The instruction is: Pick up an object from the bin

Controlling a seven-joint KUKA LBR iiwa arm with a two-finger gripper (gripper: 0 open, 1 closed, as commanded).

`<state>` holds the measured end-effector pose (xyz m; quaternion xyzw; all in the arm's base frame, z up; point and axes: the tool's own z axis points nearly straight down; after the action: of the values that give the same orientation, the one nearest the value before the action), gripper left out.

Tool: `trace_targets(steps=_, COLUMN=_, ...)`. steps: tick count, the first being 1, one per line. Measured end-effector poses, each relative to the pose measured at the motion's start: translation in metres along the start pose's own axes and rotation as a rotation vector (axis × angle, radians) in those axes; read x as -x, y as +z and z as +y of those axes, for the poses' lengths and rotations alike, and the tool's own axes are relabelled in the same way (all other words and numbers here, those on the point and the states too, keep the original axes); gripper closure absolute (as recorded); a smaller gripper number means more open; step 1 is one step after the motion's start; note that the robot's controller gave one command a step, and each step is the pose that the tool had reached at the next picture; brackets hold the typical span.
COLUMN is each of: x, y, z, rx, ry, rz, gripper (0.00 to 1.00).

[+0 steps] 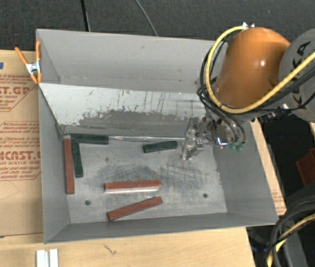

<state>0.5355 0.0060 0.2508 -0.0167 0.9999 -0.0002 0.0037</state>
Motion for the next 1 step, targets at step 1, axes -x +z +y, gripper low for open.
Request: trace_targets(steps=1, x=-0.0124, y=0.1053, z=-0.0035, rx=0.001, ry=0.074, rz=0.010, gripper=0.00)
